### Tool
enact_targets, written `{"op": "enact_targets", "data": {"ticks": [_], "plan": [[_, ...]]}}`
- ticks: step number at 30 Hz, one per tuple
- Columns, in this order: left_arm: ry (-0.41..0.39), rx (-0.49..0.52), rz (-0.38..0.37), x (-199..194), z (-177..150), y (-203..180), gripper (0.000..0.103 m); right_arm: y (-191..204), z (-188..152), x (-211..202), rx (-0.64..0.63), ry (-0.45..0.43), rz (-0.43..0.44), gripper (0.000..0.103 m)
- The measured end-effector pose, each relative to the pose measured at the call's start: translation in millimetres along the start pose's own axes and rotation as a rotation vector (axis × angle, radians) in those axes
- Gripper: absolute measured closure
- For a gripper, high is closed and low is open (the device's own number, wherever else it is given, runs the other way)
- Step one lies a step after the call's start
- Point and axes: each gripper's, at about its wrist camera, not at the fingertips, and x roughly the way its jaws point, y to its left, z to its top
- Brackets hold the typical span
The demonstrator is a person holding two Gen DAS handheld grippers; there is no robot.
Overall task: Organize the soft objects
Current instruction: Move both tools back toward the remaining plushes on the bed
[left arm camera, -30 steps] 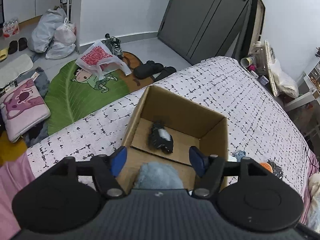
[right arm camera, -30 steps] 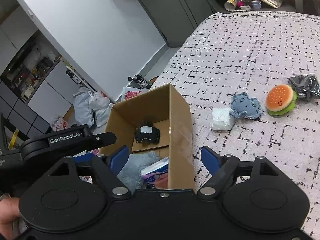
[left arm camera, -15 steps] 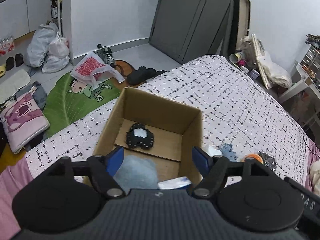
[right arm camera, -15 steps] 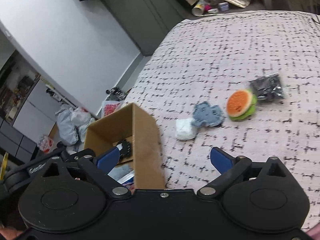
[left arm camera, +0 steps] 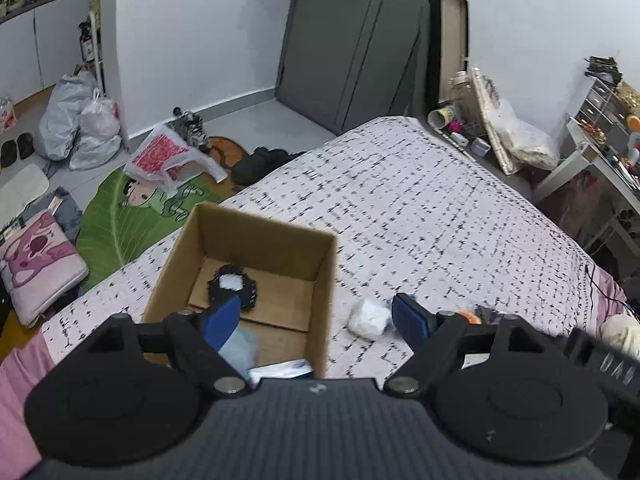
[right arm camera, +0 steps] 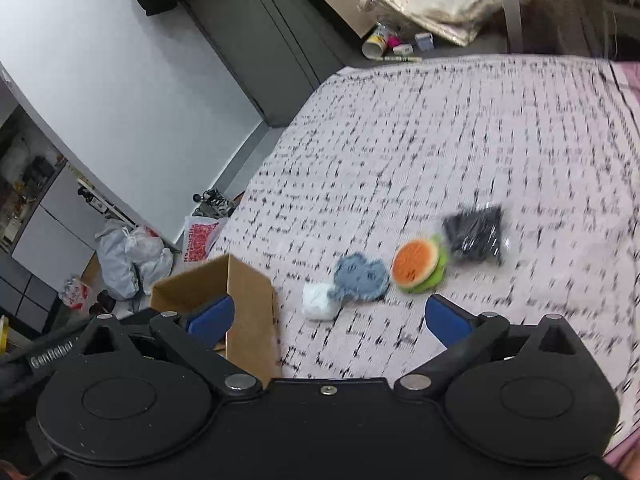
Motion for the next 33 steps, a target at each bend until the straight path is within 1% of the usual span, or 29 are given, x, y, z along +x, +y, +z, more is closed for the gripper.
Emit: {"op": "enact_targets", "data": {"ticks": [3, 5, 9, 12, 18, 21, 24, 28, 30, 33], "plan": [[0.005, -0.004, -0.001, 0.1, 0.3, -8.5, 0.020, -6.2, 13.2, -8.7, 0.007, -0.010, 0.012, 0.000], [0.008, -0.008, -0.005, -0.6, 1.3, -13.7, 0.020, -10.0, 21.8, -11.3, 0.003, -0.008, 0.004, 0.000], [-0.009, 0.003, -0.009, -5.7, 3.0, -22.4, 0.020, -14.3, 34.0, -12.4, -0.040, -0.006, -0.006, 0.000], [-0.018, 0.021, -0.008, -6.3, 4.6, -30.1, 0.020, -20.8, 40.4, -8.8, -0.035, 0.007, -0.013, 0.000], [-0.018, 0.042, -0.007, 2.7, 2.7, -44.1, 0.020, -36.4, 39.6, -3.4, -0.068, -0.027, -0.040, 0.000], [-0.023, 0.067, -0.010, 10.2, -1.8, -54.8, 0.020, -47.5, 36.5, 2.7, -0.062, -0.024, -0.026, 0.000], [-0.015, 0.087, -0.014, 20.2, -5.8, -65.2, 0.020, -59.3, 35.8, 7.9, -0.045, -0.022, -0.051, 0.000], [0.005, 0.086, -0.024, 35.5, -8.0, -76.0, 0.020, -80.7, 38.9, 15.2, 0.026, -0.014, -0.019, 0.000], [0.011, 0.085, -0.036, 43.6, -9.3, -81.6, 0.020, -91.9, 40.8, 20.5, 0.067, -0.005, -0.023, 0.000], [0.032, 0.082, -0.053, 57.3, -11.8, -89.1, 0.020, -103.6, 41.4, 31.8, 0.100, 0.030, -0.013, 0.000]]}}
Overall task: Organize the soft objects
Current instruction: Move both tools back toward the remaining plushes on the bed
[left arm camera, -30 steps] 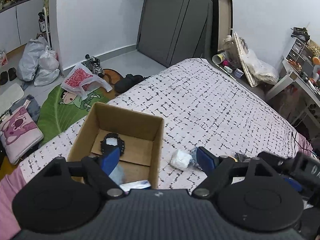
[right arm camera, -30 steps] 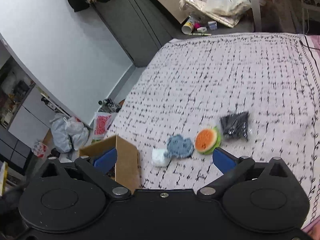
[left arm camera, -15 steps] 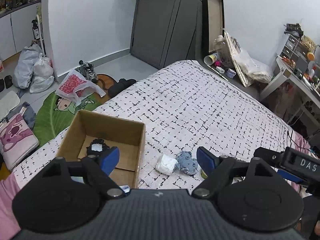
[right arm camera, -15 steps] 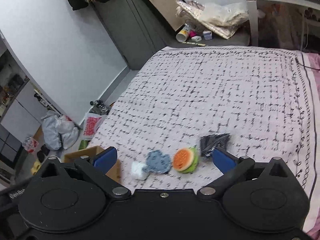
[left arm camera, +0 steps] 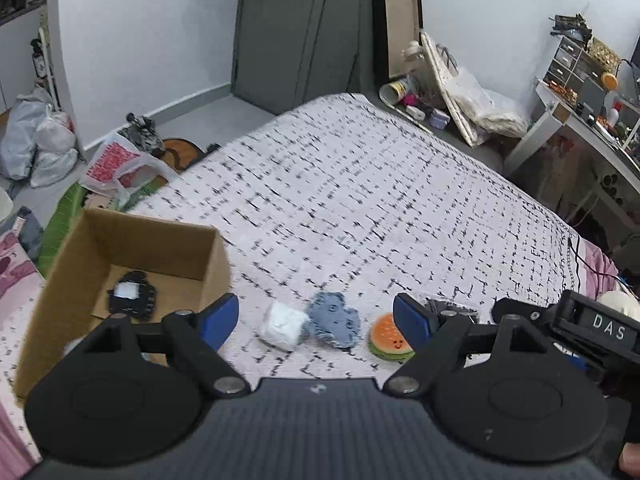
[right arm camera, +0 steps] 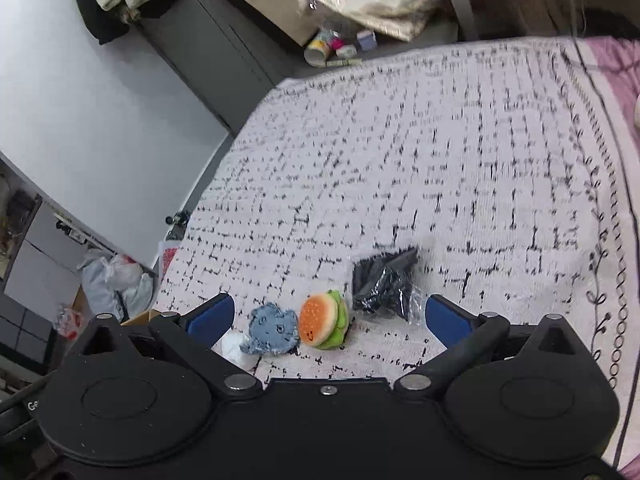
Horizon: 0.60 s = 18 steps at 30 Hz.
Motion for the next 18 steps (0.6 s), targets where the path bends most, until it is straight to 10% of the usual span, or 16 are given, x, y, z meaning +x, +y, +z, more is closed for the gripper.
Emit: {"op": "enact_targets", "data": {"ticks": [18], "plan": [[0.104, -0.027, -0.107, 84.2, -15.7, -34.1, 0.020, -45.9, 19.4, 45.3, 0.244, 0.086, 0.033, 0.000]]}}
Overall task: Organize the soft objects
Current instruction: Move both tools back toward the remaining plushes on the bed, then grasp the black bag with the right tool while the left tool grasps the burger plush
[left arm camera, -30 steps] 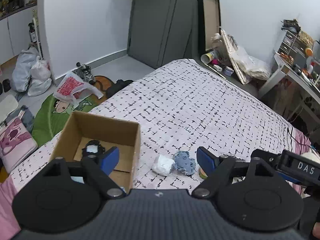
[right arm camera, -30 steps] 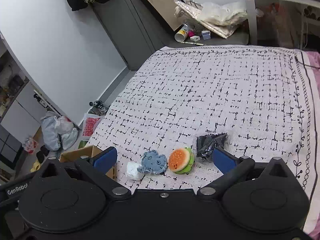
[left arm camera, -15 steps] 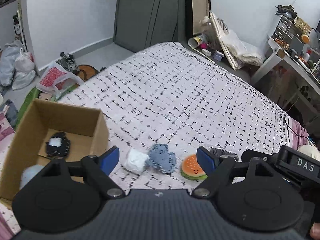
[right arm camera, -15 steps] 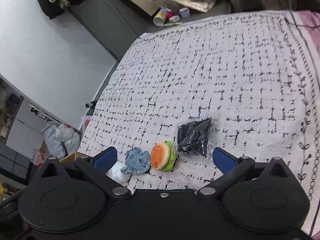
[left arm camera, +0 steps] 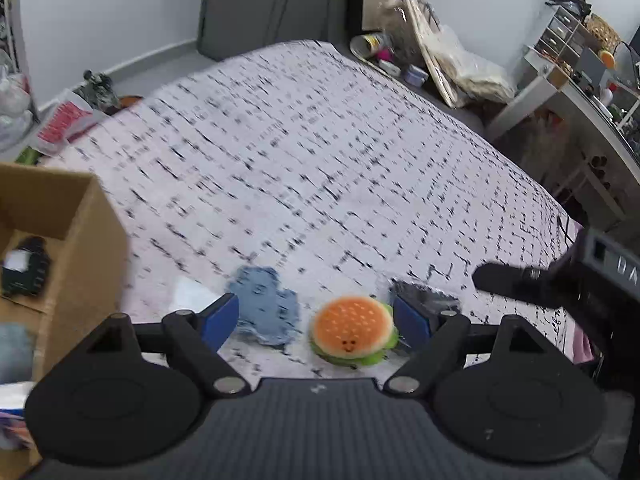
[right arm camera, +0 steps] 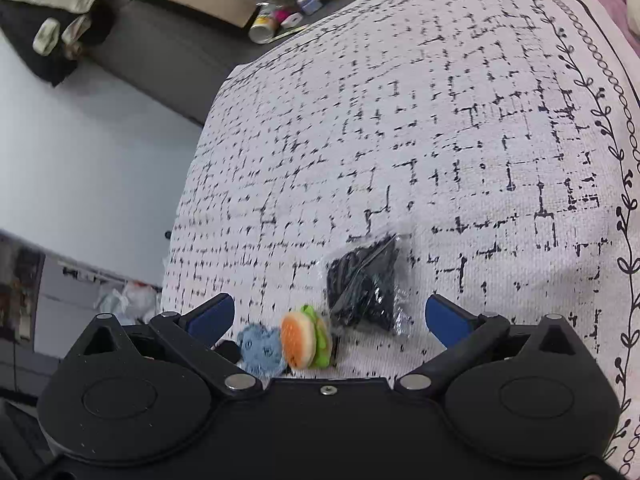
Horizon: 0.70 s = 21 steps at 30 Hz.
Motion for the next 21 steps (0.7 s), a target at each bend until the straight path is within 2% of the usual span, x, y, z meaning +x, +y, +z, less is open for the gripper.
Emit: {"op": "enact_targets", "data": {"ticks": [10, 15, 18, 20, 21], "plan": [[0.046, -0.020, -0.057, 35.5, -7.1, -11.1, 0.020, -5.7, 6.3, 23.8, 0.015, 0.027, -0.030, 0.000], [0.072, -0.075, -0.076, 47.2, -9.0, -7.6, 0.024, -8.1, 5.7, 34.2, 0.022, 0.038, -0.061, 0.001], [0.090, -0.099, -0.090, 51.9, -11.0, -6.5, 0.033, -6.7, 3.6, 42.0, 0.014, 0.052, -0.080, 0.002], [0.110, -0.118, -0.100, 55.7, -12.6, -4.9, 0.047, -5.0, 1.7, 47.0, 0.014, 0.069, -0.078, 0.004], [0.115, -0.126, -0.105, 57.1, -13.2, -4.0, 0.047, -4.2, 0.4, 49.1, 0.014, 0.076, -0.075, 0.010]]}}
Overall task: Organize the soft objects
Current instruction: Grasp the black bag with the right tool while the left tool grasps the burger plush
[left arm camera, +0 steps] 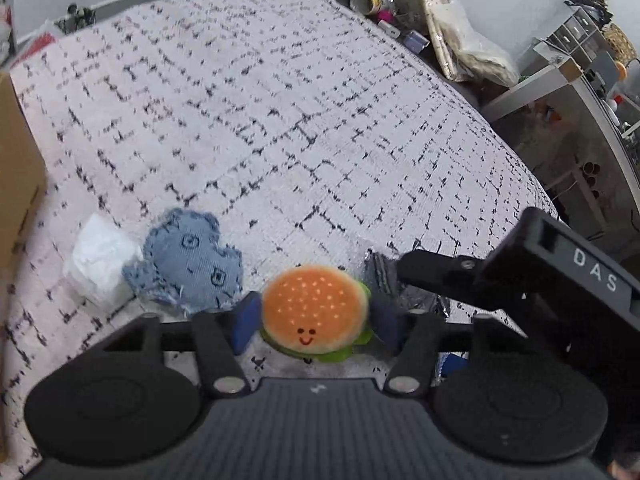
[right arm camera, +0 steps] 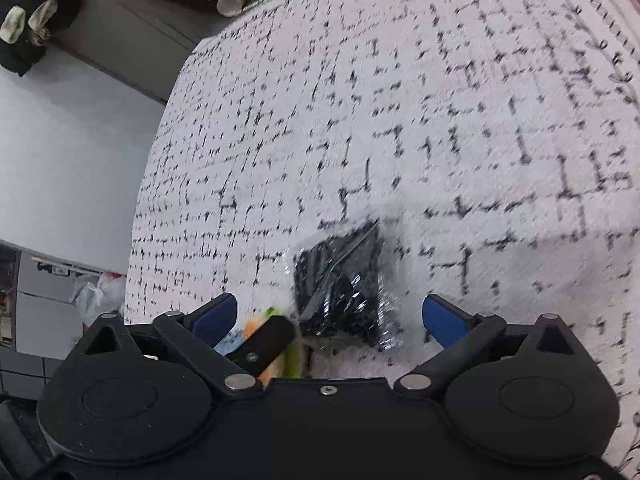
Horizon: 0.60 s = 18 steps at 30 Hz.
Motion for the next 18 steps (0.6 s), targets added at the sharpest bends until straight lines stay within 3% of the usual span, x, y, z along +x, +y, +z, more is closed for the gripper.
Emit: {"op": "enact_targets", "data": {"ticks": [3, 5, 6, 7, 10, 18], "plan": [[0.006, -0.004, -0.004, -0.2, -1.3, 0.2, 0.053, -0.2, -2.9, 4.3, 0.005, 0.003, 0.007, 0.019], [0.000, -0.002, -0.002, -3.7, -2.5, -0.3, 0.055, -0.8, -3.1, 3.1, 0.011, -0.005, 0.010, 0.040], [-0.008, -0.011, -0.008, -6.9, -3.1, 0.4, 0.055, -1.8, -3.1, 2.0, 0.016, -0.008, -0.007, 0.057], [-0.013, -0.017, -0.012, -9.8, -2.9, 1.1, 0.055, -3.6, -2.9, 1.8, 0.022, -0.012, -0.026, 0.062], [-0.028, -0.027, -0.012, -19.4, -2.2, 2.7, 0.056, -10.6, -2.5, -0.2, 0.061, -0.013, 0.005, 0.069], [-0.101, -0.016, -0.008, -58.1, -3.0, 3.4, 0.055, -1.6, -3.9, -30.8, 0.026, -0.094, 0.050, 0.071]]}}
